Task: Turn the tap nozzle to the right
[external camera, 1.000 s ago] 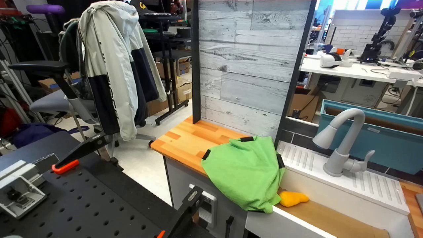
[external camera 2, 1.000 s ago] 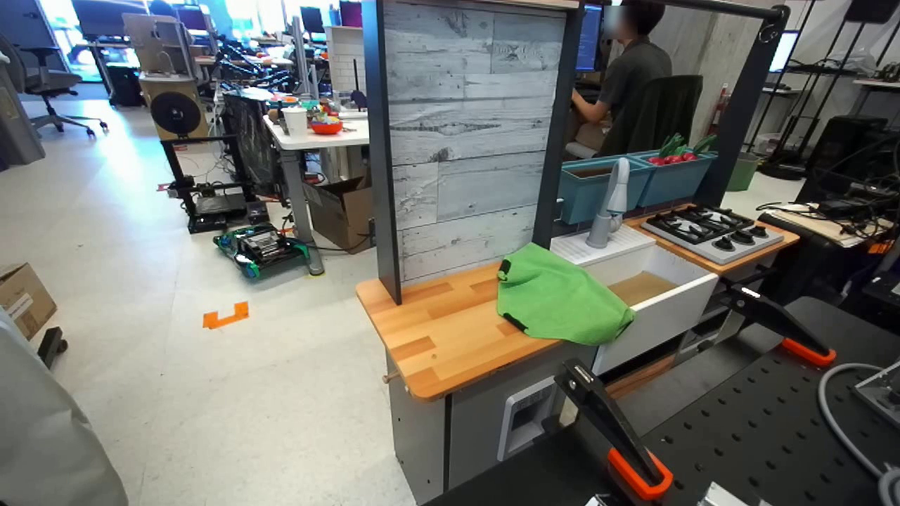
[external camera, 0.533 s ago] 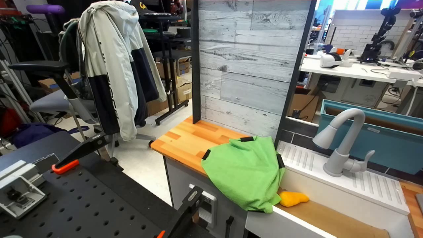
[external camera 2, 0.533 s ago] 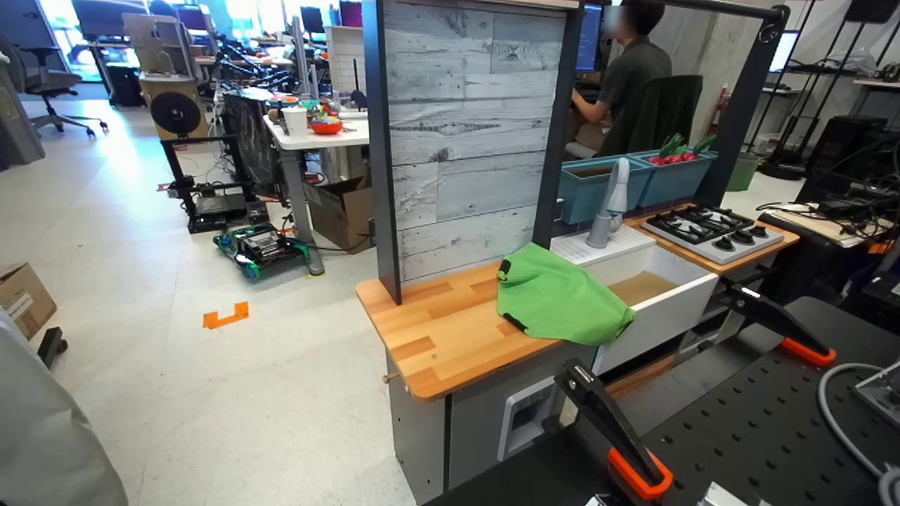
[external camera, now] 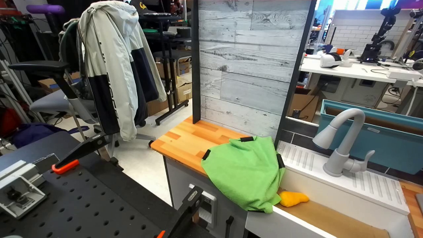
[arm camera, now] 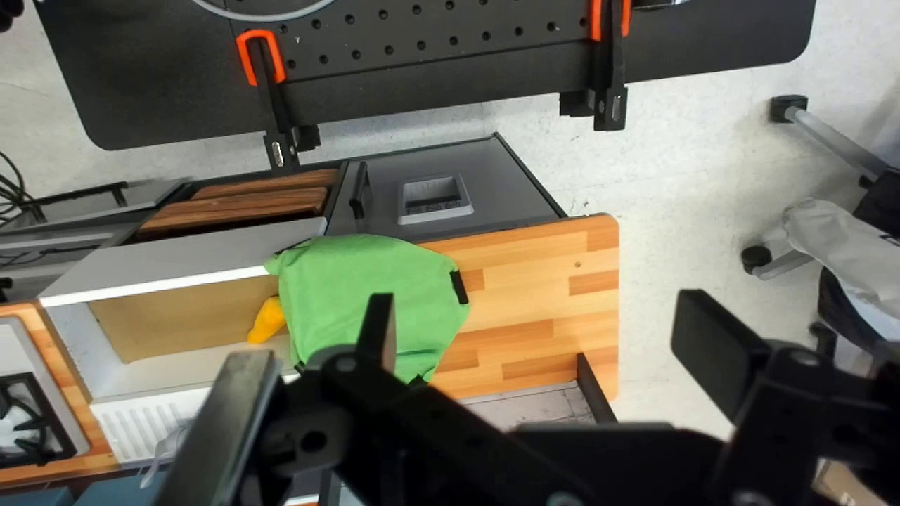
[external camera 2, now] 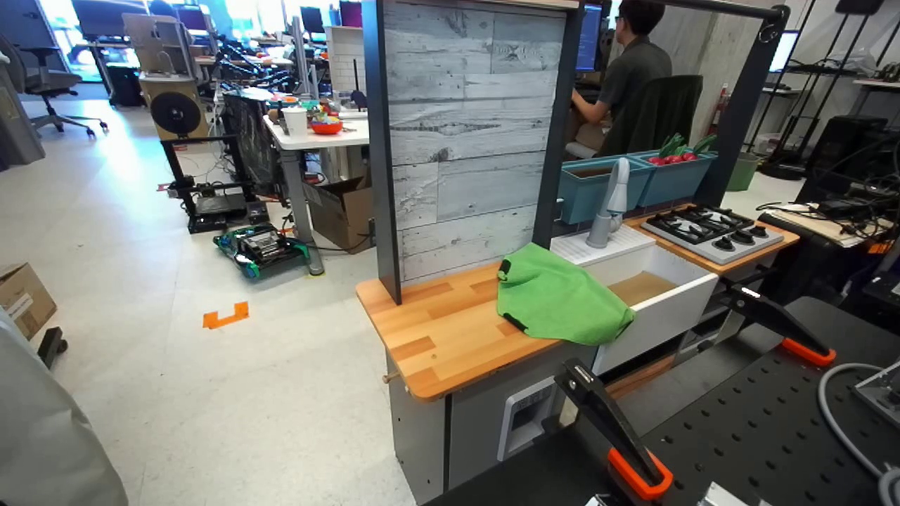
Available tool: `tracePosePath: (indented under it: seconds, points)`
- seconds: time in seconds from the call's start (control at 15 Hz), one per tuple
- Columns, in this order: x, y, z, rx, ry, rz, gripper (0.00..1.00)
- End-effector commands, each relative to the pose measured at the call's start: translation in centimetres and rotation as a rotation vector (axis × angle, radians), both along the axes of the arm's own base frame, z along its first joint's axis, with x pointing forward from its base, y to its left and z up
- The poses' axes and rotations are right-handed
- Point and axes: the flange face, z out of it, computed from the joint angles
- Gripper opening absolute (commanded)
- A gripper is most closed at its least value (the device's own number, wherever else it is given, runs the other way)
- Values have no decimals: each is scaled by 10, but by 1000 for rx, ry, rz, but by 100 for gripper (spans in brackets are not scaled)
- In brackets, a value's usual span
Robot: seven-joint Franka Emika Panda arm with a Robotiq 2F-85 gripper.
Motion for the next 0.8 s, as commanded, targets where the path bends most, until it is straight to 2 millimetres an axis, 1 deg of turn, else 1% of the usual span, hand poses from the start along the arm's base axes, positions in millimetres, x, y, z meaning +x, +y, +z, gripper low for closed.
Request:
tracePosePath:
  seconds: [0.0,0.13,0.27,0.53,0.73]
  points:
    - [20,-12,-6,12,-11,-92,100]
    - [31,-21,-11,18,-24,-152,100]
    - [44,-35,-17,26,-28,-214,100]
    - [68,-66,-34,45,-11,-318,100]
    - [90,-94,-47,50,-2,-406,100]
